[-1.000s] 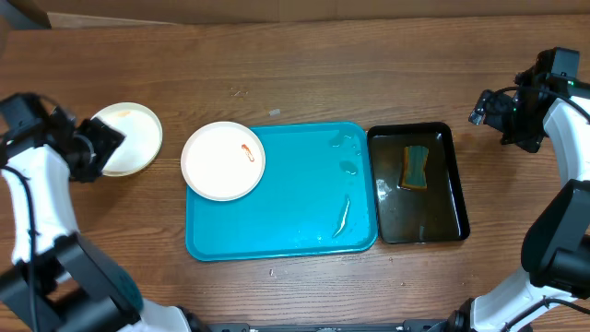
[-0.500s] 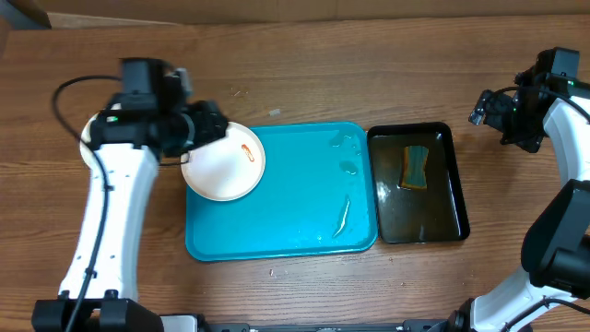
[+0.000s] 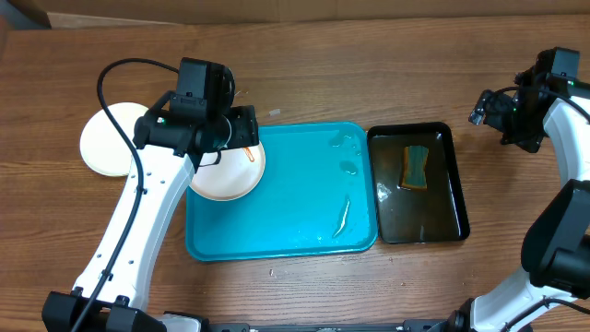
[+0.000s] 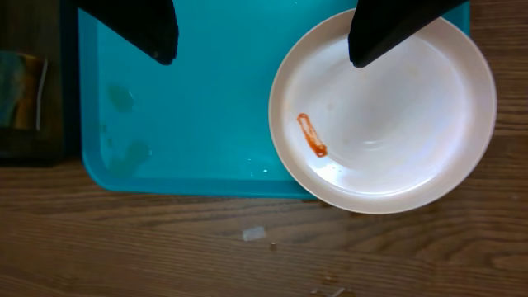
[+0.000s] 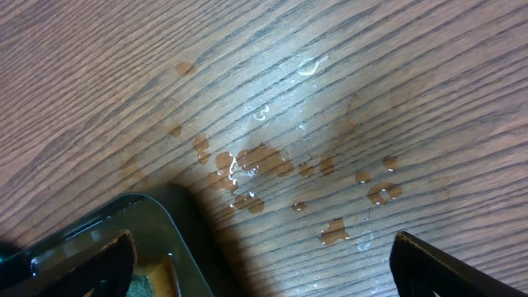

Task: Clean dirty plates on tray and stack at the side
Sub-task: 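Release the stacked plate and move the left gripper to the remaining white plate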

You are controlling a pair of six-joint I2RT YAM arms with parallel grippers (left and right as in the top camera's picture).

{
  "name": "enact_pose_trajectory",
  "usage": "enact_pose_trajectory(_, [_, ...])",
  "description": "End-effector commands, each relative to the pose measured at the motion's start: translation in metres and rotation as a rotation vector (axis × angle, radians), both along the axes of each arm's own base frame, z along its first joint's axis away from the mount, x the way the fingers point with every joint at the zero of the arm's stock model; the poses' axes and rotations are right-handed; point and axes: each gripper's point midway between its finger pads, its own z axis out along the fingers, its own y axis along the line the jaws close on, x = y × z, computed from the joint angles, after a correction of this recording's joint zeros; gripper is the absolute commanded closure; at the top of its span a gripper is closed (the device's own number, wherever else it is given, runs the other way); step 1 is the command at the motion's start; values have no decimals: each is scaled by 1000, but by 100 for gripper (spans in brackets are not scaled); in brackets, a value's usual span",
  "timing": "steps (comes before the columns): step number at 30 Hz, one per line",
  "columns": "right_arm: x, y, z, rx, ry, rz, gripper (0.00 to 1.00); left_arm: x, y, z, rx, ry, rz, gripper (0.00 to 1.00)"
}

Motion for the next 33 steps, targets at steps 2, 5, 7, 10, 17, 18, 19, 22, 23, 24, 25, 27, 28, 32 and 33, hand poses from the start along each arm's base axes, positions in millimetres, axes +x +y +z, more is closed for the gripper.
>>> enact_pose_trajectory(2, [4,-4,14,-16,-39,-6,0,5,21,5,96,-32,54,32])
enact_pose_trajectory(5, [4,-4,15,-15,-40,-6,0,5,33,4,155,-32,89,31])
enact_pose_trajectory(7, [4,-4,14,-16,-39,-6,0,5,40,4,188,-36,109,31])
enact_pose_trajectory(10, [4,-4,15,-16,-39,-6,0,4,47,4,213,-34,141,32])
enact_pose_trajectory(17, [4,-4,14,-16,-39,-6,0,-4,66,1,277,-1,211,25])
enact_pose_trajectory(18, [4,-4,14,-16,-39,-6,0,-6,73,1,302,6,234,25])
enact_pose_trajectory(19, [4,-4,14,-16,-39,-6,0,-9,82,1,326,16,258,25])
enact_pose_trajectory(22, [4,-4,14,-16,-39,-6,0,-18,102,-3,336,60,334,25])
enact_pose_trajectory(23, [4,-4,15,-16,-39,-6,0,-21,110,-4,334,74,361,25])
enact_pose_trajectory(24, [4,-4,15,-16,-39,-6,0,-23,117,-7,330,86,384,25])
enact_pose_trajectory(25, [4,-4,14,-16,-39,-6,0,-25,124,-10,324,99,404,25])
enact_pose_trajectory(27, [4,-4,14,-16,-39,-6,0,-27,134,-16,306,116,430,25])
enact_pose_trajectory(28, [4,-4,15,-16,-39,-6,0,-28,139,-19,287,126,445,25])
enact_pose_trajectory(32, [4,-4,14,-16,-39,-6,0,-31,150,-27,233,147,478,25])
enact_pose_trajectory(33, [4,-4,14,-16,-39,-6,0,-31,152,-28,224,149,479,25])
